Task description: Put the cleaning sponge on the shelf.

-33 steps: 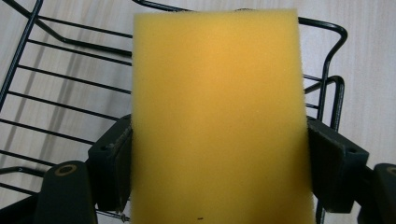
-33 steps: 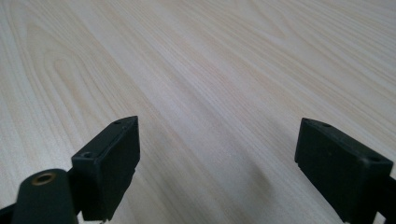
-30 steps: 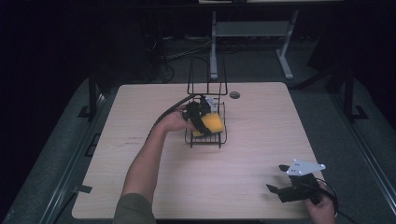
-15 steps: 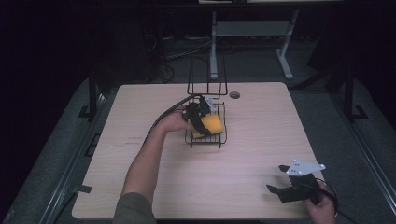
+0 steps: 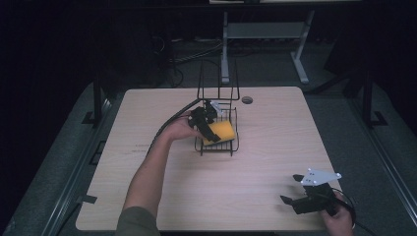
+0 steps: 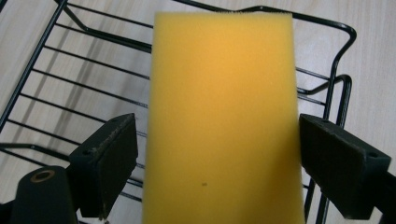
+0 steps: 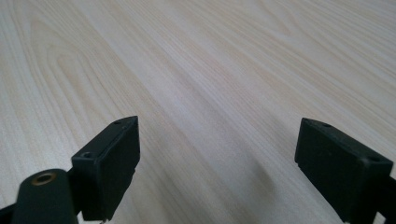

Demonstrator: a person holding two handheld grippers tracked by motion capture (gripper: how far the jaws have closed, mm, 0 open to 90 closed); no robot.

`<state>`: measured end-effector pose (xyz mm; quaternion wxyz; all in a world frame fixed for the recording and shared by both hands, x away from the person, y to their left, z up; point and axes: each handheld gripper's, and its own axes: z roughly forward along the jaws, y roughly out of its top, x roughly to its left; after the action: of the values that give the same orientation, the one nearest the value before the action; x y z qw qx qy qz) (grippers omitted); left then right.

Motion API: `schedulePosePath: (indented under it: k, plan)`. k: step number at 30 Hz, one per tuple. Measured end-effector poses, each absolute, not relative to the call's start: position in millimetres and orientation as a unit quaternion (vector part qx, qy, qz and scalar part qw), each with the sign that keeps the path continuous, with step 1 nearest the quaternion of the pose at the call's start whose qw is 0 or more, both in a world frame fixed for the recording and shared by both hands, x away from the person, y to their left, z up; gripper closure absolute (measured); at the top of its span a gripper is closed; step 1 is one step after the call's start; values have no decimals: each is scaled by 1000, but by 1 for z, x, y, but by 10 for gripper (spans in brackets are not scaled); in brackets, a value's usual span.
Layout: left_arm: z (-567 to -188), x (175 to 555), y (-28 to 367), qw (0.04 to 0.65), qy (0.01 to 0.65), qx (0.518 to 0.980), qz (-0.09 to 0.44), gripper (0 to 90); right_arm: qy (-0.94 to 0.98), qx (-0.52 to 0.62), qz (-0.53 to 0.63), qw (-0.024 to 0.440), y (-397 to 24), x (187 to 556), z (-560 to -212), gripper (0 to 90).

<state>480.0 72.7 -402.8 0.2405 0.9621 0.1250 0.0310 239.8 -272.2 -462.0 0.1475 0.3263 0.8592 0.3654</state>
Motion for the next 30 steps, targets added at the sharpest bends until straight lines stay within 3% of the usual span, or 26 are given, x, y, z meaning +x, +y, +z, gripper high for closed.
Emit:
schedulePosePath:
  k: [30]
  plan:
    - [-392, 452, 103, 252, 141, 955, 71, 135, 861, 316, 370, 147, -265, 236, -459, 138]
